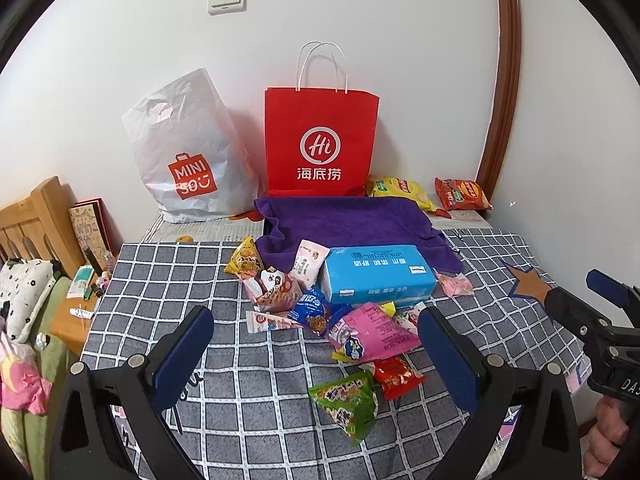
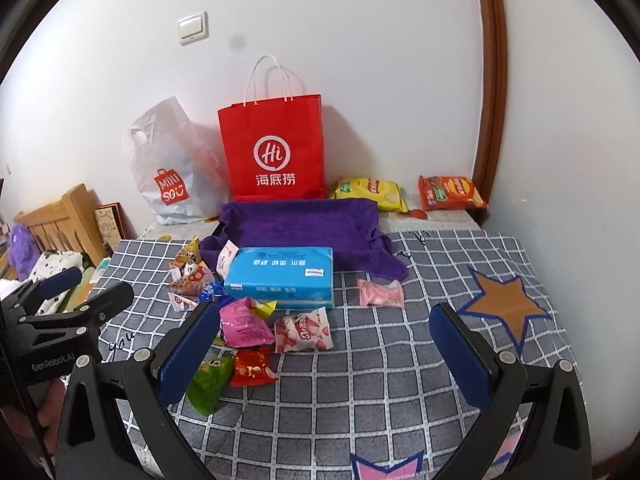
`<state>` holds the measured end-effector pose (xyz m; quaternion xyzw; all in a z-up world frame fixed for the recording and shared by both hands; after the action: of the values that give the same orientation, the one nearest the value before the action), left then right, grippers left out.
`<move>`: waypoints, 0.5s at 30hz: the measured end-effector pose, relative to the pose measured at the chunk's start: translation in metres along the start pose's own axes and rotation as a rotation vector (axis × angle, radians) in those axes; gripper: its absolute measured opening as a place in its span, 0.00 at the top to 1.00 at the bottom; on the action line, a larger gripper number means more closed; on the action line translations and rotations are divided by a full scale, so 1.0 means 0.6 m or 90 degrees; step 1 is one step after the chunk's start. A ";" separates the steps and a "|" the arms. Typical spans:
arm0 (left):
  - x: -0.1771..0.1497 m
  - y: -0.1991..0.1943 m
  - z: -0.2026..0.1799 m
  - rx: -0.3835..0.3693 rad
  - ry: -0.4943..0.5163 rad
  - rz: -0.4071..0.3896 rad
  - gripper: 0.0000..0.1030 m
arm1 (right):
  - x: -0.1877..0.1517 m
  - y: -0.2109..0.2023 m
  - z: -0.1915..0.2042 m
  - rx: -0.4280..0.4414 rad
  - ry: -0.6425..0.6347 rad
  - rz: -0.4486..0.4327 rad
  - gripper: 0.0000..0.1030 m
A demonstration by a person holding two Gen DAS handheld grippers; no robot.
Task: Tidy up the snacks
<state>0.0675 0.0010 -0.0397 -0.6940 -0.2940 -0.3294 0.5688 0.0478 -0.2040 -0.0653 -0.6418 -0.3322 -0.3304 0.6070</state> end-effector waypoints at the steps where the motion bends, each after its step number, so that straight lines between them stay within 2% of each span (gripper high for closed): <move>1: 0.001 0.004 0.003 0.002 -0.001 0.002 0.01 | 0.001 0.005 0.001 0.004 -0.004 0.001 0.00; 4: 0.002 0.022 0.018 0.010 -0.008 0.013 0.01 | 0.004 0.026 -0.004 0.001 -0.011 0.010 0.00; 10: -0.002 0.079 0.055 0.015 -0.031 0.042 0.01 | -0.005 0.085 -0.040 -0.045 -0.022 0.032 0.00; 13: -0.007 0.109 0.075 0.016 -0.044 0.059 0.01 | -0.014 0.128 -0.054 -0.012 -0.029 0.046 0.00; 15: -0.007 0.128 0.089 0.020 -0.050 0.066 0.01 | -0.021 0.159 -0.066 -0.009 -0.016 0.065 0.00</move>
<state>0.1316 0.0396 -0.0964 -0.7118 -0.2848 -0.2669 0.5839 0.1191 -0.2479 -0.1273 -0.6663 -0.3046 -0.2930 0.6144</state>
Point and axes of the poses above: each gripper's, at about its wrist camera, not at the fingertips, and y roughly the way its jaws point, z to its left, x to its top, the point moved 7 cm from there along y, roughly the way its jaws point, and after that the axes turned 10 degrees about -x, right-handed, at the moved point
